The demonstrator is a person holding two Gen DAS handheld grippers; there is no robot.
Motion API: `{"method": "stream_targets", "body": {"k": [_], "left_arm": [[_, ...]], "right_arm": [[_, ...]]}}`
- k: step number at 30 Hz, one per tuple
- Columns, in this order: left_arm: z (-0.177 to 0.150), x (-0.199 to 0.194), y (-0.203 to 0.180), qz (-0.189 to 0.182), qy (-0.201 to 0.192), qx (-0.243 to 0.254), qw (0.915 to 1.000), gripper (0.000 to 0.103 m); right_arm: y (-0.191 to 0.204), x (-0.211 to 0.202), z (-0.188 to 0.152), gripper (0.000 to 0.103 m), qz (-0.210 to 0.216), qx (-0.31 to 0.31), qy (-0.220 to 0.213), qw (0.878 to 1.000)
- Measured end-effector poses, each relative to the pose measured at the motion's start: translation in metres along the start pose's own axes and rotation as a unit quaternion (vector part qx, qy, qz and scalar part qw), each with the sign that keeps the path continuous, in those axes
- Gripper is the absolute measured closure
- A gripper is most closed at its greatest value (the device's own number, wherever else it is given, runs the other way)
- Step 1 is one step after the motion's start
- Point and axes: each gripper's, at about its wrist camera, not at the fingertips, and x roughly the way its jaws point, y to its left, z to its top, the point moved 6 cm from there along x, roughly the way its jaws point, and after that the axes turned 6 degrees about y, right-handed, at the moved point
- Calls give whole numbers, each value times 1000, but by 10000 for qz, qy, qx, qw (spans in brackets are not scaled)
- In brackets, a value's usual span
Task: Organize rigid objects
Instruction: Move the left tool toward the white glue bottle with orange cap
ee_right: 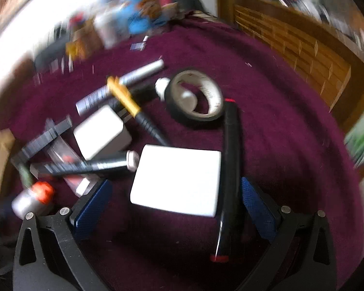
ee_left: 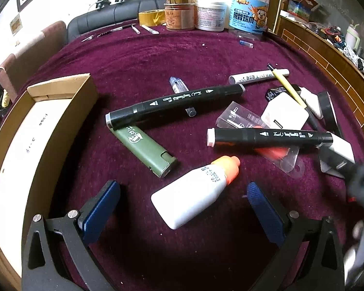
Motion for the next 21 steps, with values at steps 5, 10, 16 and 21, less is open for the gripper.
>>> {"method": "stream_targets", "body": {"k": [5, 10, 16, 21], "left_arm": [[-1, -1, 1, -7, -6, 3, 10000, 1], [-1, -1, 1, -7, -3, 2, 10000, 1], [-1, -2, 2, -41, 29, 15, 10000, 1], [-1, -2, 2, -42, 43, 10, 10000, 1]], "right_arm": [[-10, -4, 3, 0, 389, 670, -92, 9970], [2, 5, 3, 0, 10, 273, 138, 9995], [1, 6, 4, 0, 30, 175, 295, 9994], [2, 4, 3, 0, 70, 131, 275, 9995]]}}
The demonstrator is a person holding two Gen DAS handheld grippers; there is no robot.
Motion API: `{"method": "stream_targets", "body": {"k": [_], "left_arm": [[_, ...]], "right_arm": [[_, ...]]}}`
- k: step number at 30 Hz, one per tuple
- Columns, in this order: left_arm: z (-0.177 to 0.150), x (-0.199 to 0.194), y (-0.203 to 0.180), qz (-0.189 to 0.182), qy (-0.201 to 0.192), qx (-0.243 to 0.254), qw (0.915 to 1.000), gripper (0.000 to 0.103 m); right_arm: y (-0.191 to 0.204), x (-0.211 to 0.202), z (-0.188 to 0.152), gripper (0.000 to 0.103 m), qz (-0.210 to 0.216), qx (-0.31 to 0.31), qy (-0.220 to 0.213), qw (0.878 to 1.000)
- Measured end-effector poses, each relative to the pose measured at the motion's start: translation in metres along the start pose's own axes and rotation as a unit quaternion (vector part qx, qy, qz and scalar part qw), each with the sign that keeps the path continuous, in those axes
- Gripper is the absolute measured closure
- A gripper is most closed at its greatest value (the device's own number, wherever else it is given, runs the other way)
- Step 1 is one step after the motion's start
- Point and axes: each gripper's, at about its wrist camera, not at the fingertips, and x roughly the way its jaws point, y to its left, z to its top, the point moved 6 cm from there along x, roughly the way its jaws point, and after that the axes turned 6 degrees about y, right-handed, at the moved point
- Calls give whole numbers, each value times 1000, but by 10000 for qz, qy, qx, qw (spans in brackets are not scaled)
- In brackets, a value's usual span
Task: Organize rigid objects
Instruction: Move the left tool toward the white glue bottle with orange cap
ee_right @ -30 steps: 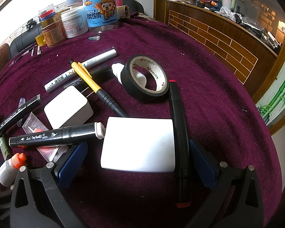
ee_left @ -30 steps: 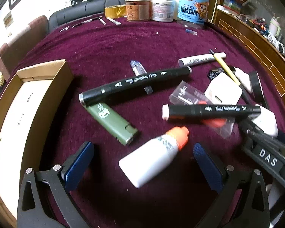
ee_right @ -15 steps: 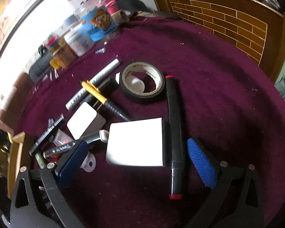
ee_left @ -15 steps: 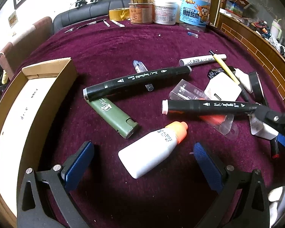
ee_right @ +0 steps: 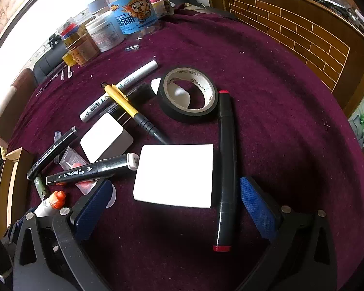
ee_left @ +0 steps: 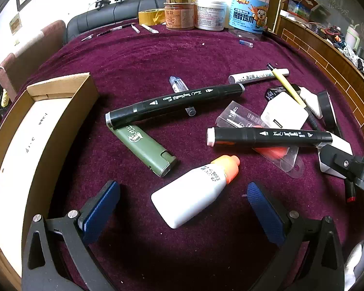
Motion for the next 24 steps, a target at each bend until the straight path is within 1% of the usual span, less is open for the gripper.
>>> {"method": "stream_targets", "body": {"k": [2, 6, 8, 11, 14, 17, 19, 21, 24], "left_arm": [[0, 0, 0, 7, -11, -11, 10000, 1], [-4, -2, -1, 158, -99, -179, 9997, 1], [-4, -2, -1, 231, -113, -212, 9994, 1], [-4, -1, 0, 176, -59, -201, 9996, 1], [-6, -2, 0, 12, 75, -80, 9999, 2], [-12, -5, 0, -7, 10, -56, 10000, 2], [-13, -5, -2, 77, 23, -43, 10000, 1], [-12, -6, -3, 121, 22, 2, 9999, 1], [-13, -5, -3, 125, 10, -5, 9999, 1]], "right_arm": [[0, -1, -2, 0, -20, -46, -39, 10000], [8, 3, -8, 0, -395, -453, -104, 9981], [11, 4, -9, 0, -490, -571, -81, 9971], [9, 2, -9, 0, -458, -557, -124, 9973], [6, -1, -10, 0, -315, -464, -196, 9982], [3, -4, -10, 0, -138, -372, -258, 9989], [4, -4, -9, 0, -161, -382, -254, 9988], [7, -2, -9, 0, -294, -451, -216, 9983], [9, 0, -10, 0, -423, -516, -182, 9976]]}}
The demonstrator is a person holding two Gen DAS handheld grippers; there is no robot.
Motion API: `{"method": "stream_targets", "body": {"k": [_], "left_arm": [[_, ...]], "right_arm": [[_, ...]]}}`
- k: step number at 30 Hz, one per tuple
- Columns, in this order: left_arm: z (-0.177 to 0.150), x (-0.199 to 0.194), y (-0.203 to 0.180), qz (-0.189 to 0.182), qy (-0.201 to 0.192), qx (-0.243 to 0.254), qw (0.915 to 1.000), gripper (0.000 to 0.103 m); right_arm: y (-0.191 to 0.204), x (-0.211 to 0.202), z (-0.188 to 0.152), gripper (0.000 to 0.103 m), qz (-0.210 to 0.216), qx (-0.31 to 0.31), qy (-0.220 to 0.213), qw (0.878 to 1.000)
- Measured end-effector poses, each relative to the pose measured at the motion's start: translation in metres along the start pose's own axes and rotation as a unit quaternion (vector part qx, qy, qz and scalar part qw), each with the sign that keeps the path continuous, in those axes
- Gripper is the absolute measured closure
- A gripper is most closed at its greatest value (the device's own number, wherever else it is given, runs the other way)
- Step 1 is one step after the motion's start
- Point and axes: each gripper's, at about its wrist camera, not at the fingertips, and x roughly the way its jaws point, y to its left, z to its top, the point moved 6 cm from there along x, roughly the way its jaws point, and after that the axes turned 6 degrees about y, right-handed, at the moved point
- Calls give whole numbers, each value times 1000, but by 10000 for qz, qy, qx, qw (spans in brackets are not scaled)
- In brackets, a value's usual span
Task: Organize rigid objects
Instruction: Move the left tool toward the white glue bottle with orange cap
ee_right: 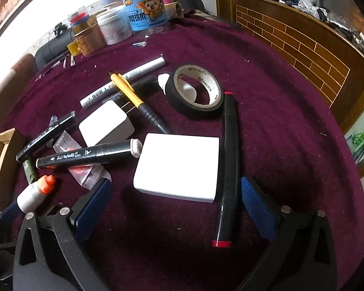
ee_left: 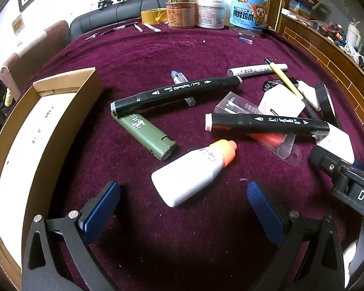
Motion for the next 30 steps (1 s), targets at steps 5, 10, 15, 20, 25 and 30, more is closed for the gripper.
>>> {"method": "stream_targets", "body": {"k": [5, 10, 15, 20, 25, 30], "left_arm": [[0, 0, 1, -67, 0, -8, 10000, 1], [0, 0, 1, -69, 5, -9, 10000, 1], [0, -1, 2, -196, 36, 77, 9998, 2], [-5, -26, 21, -773, -95, -293, 9965, 8], [2, -93, 49, -866, -1240, -352, 9879, 7], [20, -129, 78, -399, -1578, -399, 9859, 1]], "right_arm": [[2, 2, 0, 0, -155, -75, 49, 9998], [9, 6, -3, 0, -627, -297, 138, 9975], [3, 2, -6, 1, -585, -238, 258, 9977], [-4, -55, -17, 2, -424, -114, -640, 9970], [-7, -114, -10, 2, -938, -248, -2426, 9653], [-11, -90, 38, 2, -687, -20, -2206, 9729]]}}
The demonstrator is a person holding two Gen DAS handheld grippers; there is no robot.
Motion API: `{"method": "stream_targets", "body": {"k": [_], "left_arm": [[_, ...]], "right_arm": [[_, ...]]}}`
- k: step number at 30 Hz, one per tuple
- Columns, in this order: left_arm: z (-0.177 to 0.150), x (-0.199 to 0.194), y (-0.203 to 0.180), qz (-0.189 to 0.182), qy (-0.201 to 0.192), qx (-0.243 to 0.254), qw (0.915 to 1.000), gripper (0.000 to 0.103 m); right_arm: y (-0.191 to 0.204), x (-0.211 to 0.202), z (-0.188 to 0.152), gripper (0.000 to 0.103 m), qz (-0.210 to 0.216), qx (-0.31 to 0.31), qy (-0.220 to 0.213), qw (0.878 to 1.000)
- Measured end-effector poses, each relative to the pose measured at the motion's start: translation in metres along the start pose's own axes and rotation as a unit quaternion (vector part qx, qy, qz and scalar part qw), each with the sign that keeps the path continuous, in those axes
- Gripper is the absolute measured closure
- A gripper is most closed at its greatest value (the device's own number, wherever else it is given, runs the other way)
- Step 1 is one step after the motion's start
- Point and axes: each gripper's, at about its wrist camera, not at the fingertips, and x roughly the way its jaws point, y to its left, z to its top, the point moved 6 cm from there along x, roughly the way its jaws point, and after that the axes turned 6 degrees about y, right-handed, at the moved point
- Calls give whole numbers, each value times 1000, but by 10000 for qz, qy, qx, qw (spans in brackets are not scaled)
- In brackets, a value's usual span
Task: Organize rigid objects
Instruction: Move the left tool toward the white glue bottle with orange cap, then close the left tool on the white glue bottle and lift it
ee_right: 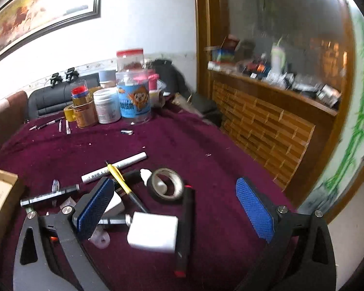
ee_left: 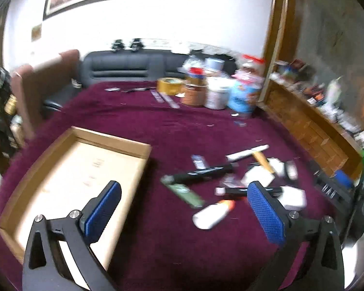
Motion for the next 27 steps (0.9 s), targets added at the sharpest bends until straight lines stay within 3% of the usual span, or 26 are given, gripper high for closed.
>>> {"method": "stream_targets", "body": {"k": [4, 6, 13, 15, 18, 20, 23, 27], "left_arm": [[-6, 30, 6, 290, 766, 247, 9963, 1], [-14, 41, 4, 143, 791, 256, 9964, 1], [-17, 61, -46, -242, 616, 1032, 9925, 3], [-25, 66, -62, -214, 682, 1394, 9877, 16], [-39, 91, -73, -213, 1271, 1657, 9777, 37], [-40, 102, -68, -161, 1406, 1568, 9774, 43], [-44, 111, -62, -593, 1689, 1371, 9742, 65], [-44, 101, -59, -746, 1767, 1386, 9716, 71]], "right_arm": [[-10, 28, -7, 2, -6, 295, 87, 9995], [-16, 42, -16, 6, 55, 347, 453, 9984], [-17, 51, -19, 6, 302, 404, 639, 9967], [-15, 50, -20, 6, 309, 333, 652, 9968], [-15, 50, -22, 6, 334, 343, 697, 9964], [-17, 52, -23, 6, 371, 401, 744, 9957], [-18, 55, -25, 6, 380, 460, 819, 9949], [-18, 59, -27, 6, 413, 456, 949, 9936]]}}
